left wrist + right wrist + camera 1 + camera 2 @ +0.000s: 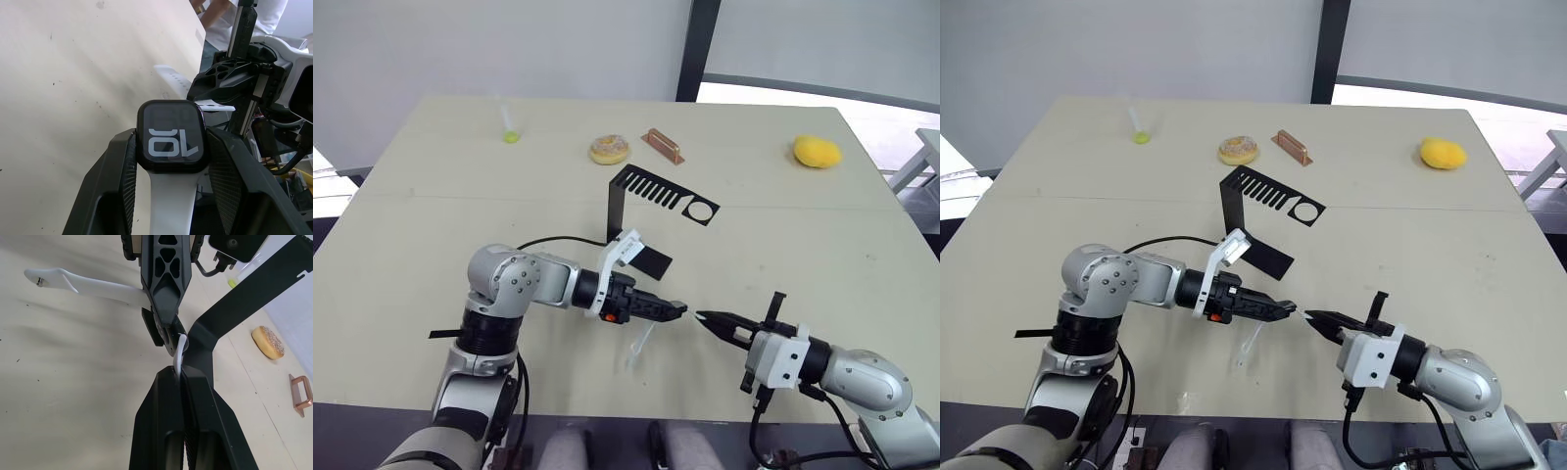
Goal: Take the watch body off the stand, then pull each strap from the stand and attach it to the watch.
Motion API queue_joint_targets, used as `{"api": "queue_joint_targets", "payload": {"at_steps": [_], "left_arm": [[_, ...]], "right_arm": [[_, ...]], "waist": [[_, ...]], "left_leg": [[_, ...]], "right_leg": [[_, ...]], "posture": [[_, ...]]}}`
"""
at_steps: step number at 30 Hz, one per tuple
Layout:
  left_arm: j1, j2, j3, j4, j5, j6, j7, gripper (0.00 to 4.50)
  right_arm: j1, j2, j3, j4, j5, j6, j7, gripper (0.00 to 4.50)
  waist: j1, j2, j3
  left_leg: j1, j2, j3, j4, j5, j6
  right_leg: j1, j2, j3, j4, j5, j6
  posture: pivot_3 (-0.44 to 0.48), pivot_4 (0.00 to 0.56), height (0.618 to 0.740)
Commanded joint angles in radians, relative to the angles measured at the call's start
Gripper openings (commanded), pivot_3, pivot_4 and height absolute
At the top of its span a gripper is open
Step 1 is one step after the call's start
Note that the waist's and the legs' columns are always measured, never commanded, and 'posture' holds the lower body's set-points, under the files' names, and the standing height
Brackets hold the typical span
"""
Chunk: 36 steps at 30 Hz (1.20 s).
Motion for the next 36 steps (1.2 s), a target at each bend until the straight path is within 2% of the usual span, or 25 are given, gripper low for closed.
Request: {"api": "queue_joint_targets", "payload": {"at_steps": [1, 36], "left_arm": [[-0.005, -0.016, -0.007, -0.026, -0.025, 0.001, -0.01, 1.59], [-0.003, -0.031, -0.02, -0.035, -0.028, -0.002, 0.002, 1.59]], "right_arm": [[-0.02, 0.0, 0.011, -0.023, 0.002, -0.01, -0.003, 0.0], [-0.064, 0.003, 0.035, -0.031, -0.011, 0.032, 0.002, 0.0]], "waist": [[0.0, 0.0, 0.0], [0.0, 0.0, 0.0]], "left_leg": [[0.0, 0.0, 0.0, 0.0, 0.0, 0.0], [0.0, 0.0, 0.0, 0.0, 0.0, 0.0]], "right_leg": [[0.0, 0.0, 0.0, 0.0, 0.0, 0.0], [0.0, 0.0, 0.0, 0.0, 0.0, 0.0]], "posture": [[0.0, 0.15, 0.74], [0.0, 0.15, 0.74]]}}
